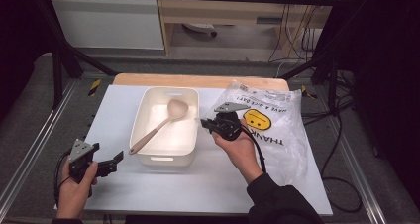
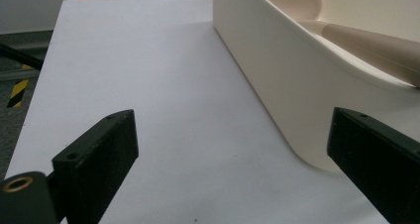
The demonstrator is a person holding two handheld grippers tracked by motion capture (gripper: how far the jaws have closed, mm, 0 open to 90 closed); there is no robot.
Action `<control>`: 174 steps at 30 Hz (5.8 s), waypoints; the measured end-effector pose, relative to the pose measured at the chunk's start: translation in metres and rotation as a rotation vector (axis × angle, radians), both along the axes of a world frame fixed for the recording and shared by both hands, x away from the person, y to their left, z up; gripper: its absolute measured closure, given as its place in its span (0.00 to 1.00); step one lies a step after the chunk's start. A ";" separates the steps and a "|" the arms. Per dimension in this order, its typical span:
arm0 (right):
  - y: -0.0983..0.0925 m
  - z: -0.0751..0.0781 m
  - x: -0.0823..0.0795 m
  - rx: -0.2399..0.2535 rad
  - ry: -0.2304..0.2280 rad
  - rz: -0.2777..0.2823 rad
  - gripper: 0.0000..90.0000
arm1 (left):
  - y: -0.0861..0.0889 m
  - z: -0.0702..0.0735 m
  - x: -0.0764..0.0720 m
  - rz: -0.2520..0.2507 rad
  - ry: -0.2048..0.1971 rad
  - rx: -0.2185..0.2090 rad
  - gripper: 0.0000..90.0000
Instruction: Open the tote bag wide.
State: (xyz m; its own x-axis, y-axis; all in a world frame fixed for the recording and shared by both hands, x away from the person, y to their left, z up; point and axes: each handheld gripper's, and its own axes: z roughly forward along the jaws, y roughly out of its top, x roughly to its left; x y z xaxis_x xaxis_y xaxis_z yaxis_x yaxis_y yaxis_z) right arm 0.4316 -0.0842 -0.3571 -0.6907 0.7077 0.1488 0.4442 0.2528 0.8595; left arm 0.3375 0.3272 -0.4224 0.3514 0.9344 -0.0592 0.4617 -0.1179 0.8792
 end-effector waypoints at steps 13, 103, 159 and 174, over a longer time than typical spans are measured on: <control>0.004 0.007 0.030 0.017 -0.003 -0.086 0.98 | 0.000 0.000 0.001 -0.007 0.003 0.010 0.06; -0.137 -0.100 -0.002 -0.283 0.113 -0.146 0.25 | 0.000 -0.002 0.001 0.003 0.008 0.019 0.06; -0.152 -0.057 -0.012 -0.130 0.037 -0.222 1.00 | 0.000 -0.002 0.001 0.000 0.014 0.022 0.06; -0.149 -0.051 -0.012 -0.113 0.028 -0.221 1.00 | 0.000 0.022 -0.005 0.028 -0.098 -0.032 0.07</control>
State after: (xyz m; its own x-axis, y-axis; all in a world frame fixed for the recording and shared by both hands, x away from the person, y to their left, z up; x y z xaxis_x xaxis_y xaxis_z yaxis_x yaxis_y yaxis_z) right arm 0.4196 -0.2327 -0.4084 -0.5143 0.8541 0.0775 0.5229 0.2407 0.8177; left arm 0.3324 0.3272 -0.4006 0.3303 0.9422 -0.0562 0.3764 -0.0768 0.9233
